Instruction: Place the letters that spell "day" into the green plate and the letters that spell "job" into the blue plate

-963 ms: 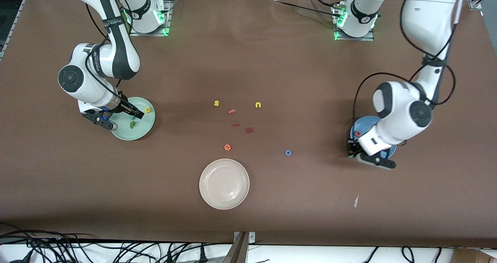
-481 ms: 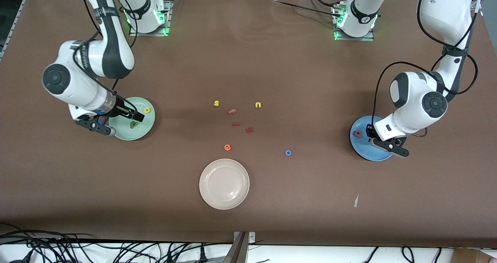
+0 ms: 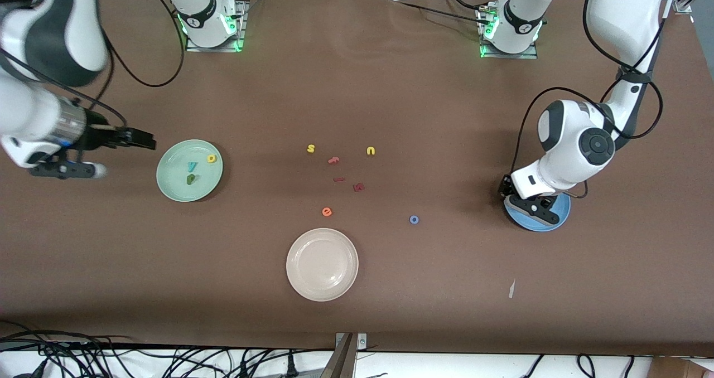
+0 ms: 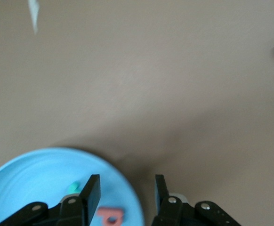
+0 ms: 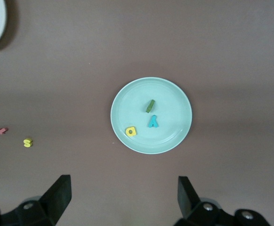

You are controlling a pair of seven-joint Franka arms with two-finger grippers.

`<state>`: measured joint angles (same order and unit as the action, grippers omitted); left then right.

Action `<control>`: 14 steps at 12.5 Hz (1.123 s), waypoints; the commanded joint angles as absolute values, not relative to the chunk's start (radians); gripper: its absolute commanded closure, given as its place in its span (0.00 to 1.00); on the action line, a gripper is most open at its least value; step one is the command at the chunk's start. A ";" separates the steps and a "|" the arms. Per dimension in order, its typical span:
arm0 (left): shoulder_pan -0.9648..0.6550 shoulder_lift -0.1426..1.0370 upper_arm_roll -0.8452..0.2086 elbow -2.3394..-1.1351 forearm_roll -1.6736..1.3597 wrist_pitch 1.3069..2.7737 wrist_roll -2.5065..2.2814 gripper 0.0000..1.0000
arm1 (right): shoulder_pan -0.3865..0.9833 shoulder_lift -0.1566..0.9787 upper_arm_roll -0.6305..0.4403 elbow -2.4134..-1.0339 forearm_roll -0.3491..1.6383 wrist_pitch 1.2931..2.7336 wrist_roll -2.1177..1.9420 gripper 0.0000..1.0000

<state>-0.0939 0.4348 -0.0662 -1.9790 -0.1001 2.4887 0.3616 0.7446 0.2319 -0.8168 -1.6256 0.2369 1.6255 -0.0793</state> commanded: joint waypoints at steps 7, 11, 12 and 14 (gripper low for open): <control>-0.369 0.659 -0.069 -1.665 -0.269 2.473 -0.079 0.53 | 0.276 0.201 -0.377 -1.463 0.151 1.589 -0.140 0.00; -0.535 0.730 0.081 -1.504 -0.152 2.268 -0.171 0.64 | 0.038 0.088 -0.031 -1.502 -0.094 1.606 -0.127 0.00; -0.544 0.753 0.081 -1.470 -0.140 2.247 -0.211 0.64 | 0.032 0.057 -0.031 -1.541 -0.091 1.615 -0.129 0.00; -0.558 0.782 0.083 -1.445 -0.140 2.246 -0.235 0.64 | -0.012 -0.039 -0.031 -1.679 -0.019 1.641 -0.123 0.00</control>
